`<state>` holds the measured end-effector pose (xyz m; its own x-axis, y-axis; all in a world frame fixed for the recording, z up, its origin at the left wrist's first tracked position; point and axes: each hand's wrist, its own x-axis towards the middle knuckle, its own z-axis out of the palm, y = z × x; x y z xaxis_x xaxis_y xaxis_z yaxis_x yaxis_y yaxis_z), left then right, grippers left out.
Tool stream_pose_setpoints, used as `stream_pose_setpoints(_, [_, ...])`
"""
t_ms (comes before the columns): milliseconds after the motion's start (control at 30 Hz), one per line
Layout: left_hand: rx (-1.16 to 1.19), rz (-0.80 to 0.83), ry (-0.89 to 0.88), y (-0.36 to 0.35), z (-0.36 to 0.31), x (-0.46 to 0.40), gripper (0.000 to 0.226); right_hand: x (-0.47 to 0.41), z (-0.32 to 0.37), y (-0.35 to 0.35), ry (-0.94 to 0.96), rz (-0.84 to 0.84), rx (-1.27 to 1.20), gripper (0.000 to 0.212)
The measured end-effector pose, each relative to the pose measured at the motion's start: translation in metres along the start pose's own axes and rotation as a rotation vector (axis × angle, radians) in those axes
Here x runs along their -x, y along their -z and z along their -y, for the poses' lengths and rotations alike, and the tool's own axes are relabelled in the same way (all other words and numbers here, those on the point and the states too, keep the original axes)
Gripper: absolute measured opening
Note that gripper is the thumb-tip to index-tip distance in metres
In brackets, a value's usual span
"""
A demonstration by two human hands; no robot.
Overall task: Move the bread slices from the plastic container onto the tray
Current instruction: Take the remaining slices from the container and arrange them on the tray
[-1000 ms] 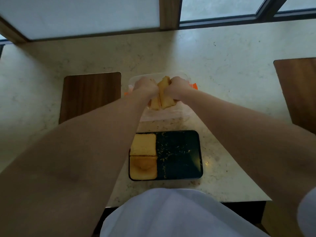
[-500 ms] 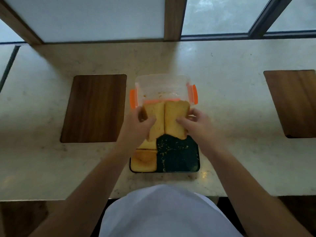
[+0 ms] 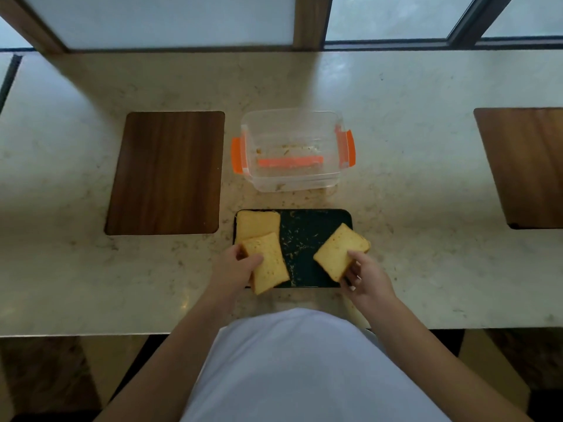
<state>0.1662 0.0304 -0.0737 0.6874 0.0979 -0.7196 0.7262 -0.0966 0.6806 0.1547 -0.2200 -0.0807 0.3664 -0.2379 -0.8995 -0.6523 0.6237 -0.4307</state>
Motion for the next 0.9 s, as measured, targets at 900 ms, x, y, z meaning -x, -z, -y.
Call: stream_pose_setpoints(900, [-0.066,0.007,-0.045,-0.015,-0.002,0.0,0.017,-0.016,0.002,-0.026,-0.208,0.199,-0.209,0.068])
